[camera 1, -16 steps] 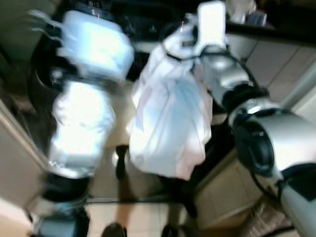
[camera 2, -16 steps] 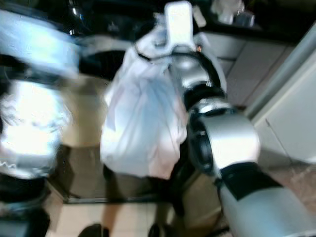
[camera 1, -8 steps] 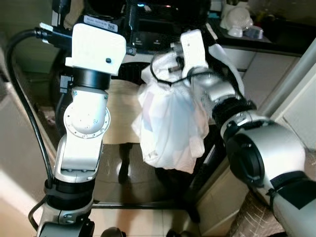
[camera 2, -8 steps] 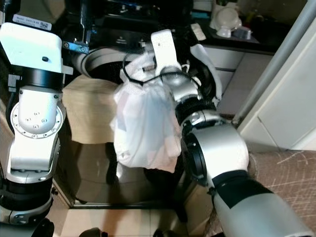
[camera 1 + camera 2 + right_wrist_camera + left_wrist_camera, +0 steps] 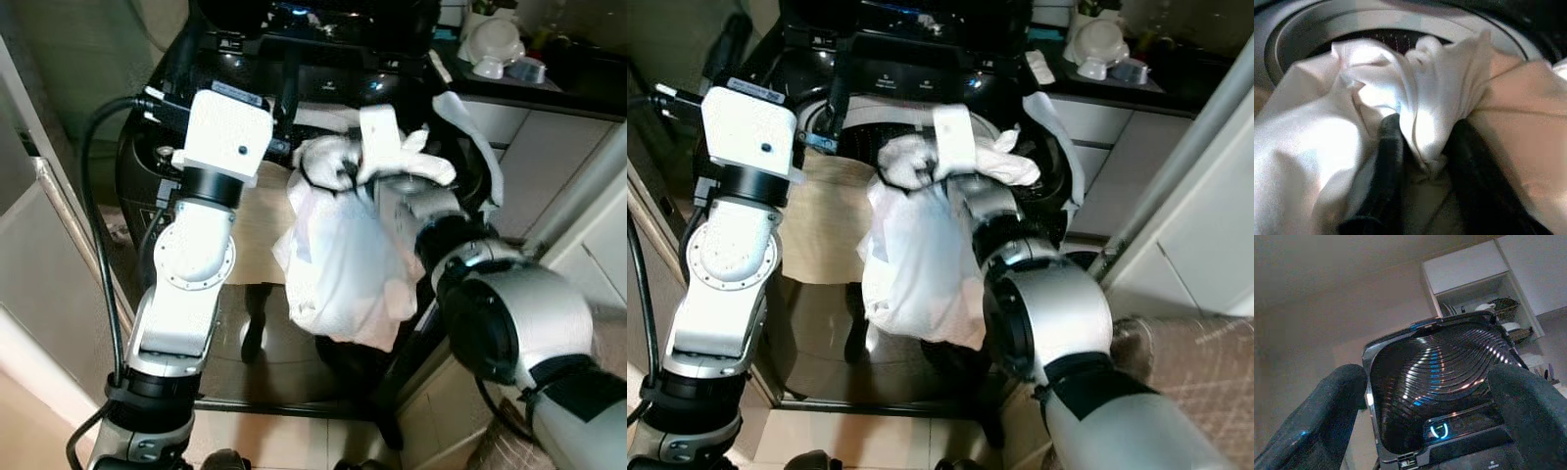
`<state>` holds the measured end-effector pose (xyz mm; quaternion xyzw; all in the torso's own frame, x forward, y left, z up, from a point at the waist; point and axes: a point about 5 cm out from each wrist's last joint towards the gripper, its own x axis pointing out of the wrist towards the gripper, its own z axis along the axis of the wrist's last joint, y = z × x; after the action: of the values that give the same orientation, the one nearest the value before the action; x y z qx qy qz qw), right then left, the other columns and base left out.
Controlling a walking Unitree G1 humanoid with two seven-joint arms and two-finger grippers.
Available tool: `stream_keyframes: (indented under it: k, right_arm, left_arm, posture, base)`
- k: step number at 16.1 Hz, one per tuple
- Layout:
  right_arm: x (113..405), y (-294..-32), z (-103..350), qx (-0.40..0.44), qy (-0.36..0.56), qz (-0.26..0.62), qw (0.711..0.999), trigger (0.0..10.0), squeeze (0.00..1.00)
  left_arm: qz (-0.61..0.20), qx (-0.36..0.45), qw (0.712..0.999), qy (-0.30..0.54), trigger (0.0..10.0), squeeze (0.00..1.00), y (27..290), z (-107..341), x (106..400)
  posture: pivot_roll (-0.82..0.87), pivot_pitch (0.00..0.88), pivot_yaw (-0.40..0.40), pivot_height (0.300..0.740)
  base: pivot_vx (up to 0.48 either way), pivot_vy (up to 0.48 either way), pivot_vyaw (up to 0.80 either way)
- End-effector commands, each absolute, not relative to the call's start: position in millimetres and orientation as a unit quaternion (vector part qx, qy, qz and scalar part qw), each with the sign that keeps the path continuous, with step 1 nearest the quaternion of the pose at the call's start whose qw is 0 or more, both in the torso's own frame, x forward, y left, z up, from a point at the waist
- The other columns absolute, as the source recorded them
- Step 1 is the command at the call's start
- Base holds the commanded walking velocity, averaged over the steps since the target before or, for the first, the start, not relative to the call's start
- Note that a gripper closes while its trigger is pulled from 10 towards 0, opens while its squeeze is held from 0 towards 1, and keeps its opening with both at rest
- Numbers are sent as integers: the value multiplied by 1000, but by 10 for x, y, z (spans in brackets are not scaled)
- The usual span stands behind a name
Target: Clothes washing
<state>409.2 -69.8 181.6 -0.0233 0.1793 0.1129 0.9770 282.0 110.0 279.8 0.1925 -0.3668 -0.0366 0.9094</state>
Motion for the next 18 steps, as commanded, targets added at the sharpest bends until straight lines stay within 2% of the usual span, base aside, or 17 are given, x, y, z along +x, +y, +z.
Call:
stream_keyframes:
  k: [1,3,5,10,11,13,14,15,16,17,18]
  right_arm:
    - [4099,-774,1799,-30,184,96,978,10000,1000]
    - [4190,-777,2135,-74,96,78,990,10000,1000]
    - [4236,-770,2406,-89,40,68,993,10000,1000]
    - [4266,-844,2990,-153,-104,10,983,10000,1000]
    - [4243,-863,3167,-216,-168,-25,962,10000,1000]
    - [4190,-831,3321,-377,-256,-79,887,10000,1000]
    - [4149,-773,3357,-502,-317,-110,797,10000,1000]
    - [4154,-789,3324,-546,-322,-109,766,10000,1000]
    - [4162,-901,3349,-448,-306,-97,834,10000,286]
    - [4133,-977,3413,-421,-335,-113,835,10000,0]
    - [4096,-1000,3442,-436,-371,-131,810,10000,0]
  left_arm:
    - [-45,197,906,-373,10000,0,1069,2825,2812]
    - [-50,234,893,-381,10000,0,1033,2790,2798]
    - [-49,232,895,-379,10000,0,1036,2777,2801]
    - [-43,234,894,-381,10000,0,1042,2775,2813]
    - [-42,235,894,-380,10000,0,1041,2770,2817]
    - [-41,237,894,-378,10000,0,1043,2765,2822]
    - [-41,238,895,-376,10000,0,1044,2755,2828]
    - [-43,238,895,-375,10000,0,1041,2747,2830]
    - [-43,237,895,-374,10000,0,1041,2743,2830]
    - [-41,238,896,-373,10000,0,1053,2738,2830]
    - [-40,238,896,-372,10000,0,1064,2731,2831]
  posture:
    - [170,10,-105,740]
    - [171,12,-106,740]
    - [169,12,-105,740]
    - [164,8,-103,740]
    - [161,4,-98,740]
    - [161,4,-98,740]
    - [158,0,-94,740]
    - [158,0,-96,740]
    - [160,0,-98,740]
    - [161,0,-98,740]
    - [154,0,-94,740]
  base:
    - [0,0,0]
    - [0,0,0]
    - [0,0,0]
    - [0,0,0]
    - [0,0,0]
    - [0,0,0]
    - [0,0,0]
    - [0,0,0]
    - [0,0,0]
    - [0,0,0]
    - [0,0,0]
